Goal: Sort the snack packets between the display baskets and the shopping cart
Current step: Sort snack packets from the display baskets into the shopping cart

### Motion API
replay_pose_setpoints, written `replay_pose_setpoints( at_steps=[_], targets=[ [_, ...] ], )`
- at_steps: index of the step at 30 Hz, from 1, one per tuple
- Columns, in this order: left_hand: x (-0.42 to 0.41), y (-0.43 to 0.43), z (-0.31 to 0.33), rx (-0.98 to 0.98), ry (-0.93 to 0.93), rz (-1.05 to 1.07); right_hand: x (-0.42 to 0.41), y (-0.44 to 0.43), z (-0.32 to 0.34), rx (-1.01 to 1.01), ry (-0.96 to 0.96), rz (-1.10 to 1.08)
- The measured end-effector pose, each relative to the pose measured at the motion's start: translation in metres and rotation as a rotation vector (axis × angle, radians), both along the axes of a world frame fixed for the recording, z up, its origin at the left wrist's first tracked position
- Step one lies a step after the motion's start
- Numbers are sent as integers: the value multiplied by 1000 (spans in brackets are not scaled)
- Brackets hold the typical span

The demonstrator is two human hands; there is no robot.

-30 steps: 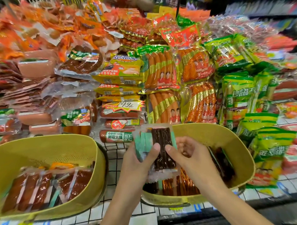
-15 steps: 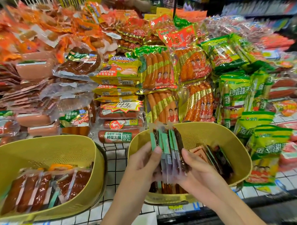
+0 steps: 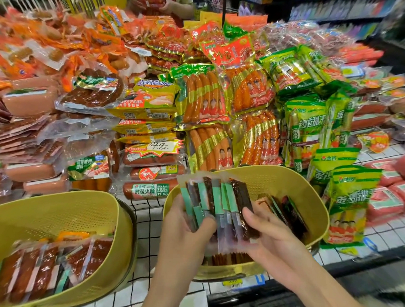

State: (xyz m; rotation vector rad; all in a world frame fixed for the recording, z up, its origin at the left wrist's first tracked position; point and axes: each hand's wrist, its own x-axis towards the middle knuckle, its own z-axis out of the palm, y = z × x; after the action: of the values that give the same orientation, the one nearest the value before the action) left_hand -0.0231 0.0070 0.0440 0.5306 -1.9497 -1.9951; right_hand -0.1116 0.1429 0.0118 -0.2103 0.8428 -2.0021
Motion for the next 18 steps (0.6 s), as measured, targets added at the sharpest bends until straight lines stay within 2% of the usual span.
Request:
replay_pose_setpoints(
  at_steps=[4,9,12,15,18],
  targets=[
    [-5,-1,1,2,27,59,0,12,-1,47,-43,-133],
    [-17,21,-1,109,-5,8,4,37,7,51,117,-145],
    [-29,45,-7,188,-32,-27,8,69,11,43,104,-281],
    [-47,85,-15,189,-71,-171,18,112,4,86,44,-490],
    [-62,143,-21,17,-74,-396,36,162,-7,171,26,-702]
  ],
)
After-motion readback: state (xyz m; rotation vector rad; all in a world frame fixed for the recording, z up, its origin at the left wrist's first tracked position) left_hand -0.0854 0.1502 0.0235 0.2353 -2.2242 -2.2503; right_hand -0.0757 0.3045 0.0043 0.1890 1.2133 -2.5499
